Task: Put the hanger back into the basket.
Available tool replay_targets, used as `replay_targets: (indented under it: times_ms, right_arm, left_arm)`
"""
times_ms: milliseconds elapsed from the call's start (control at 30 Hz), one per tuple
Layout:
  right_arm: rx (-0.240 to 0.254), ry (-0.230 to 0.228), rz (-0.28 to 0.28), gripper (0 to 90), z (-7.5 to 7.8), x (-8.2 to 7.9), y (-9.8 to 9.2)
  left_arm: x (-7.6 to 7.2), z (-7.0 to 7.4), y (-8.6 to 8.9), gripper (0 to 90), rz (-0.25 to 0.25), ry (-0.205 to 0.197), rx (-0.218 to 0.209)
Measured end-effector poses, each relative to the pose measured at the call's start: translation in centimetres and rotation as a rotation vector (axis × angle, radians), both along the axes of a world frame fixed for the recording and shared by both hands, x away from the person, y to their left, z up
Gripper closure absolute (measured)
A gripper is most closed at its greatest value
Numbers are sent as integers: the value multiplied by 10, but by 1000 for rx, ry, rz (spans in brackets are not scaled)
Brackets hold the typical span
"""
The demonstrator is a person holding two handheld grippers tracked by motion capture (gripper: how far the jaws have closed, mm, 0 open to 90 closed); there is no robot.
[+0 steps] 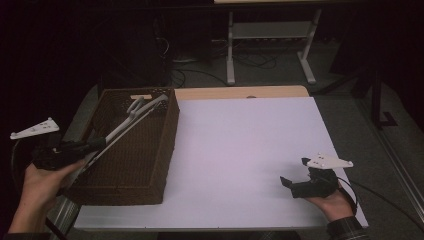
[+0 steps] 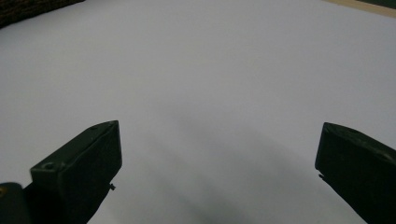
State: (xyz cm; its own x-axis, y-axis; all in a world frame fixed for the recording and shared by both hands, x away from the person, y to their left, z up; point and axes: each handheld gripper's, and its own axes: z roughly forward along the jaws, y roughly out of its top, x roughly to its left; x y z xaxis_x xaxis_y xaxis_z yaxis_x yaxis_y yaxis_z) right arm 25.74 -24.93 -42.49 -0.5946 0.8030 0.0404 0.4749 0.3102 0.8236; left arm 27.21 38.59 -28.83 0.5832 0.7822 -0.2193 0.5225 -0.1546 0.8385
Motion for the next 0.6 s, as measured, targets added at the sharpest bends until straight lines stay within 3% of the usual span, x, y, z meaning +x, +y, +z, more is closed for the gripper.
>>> replay_targets:
  times_ms: [367, 600]
  right_arm:
    - [-1, -2, -1, 0, 0, 0, -1]
    - [-1, -1, -1, 0, 0, 0, -1]
  left_arm:
    - [24, -20, 5, 823, -39, 60, 58]
    - [32, -27, 5, 823, -60, 65, 84]
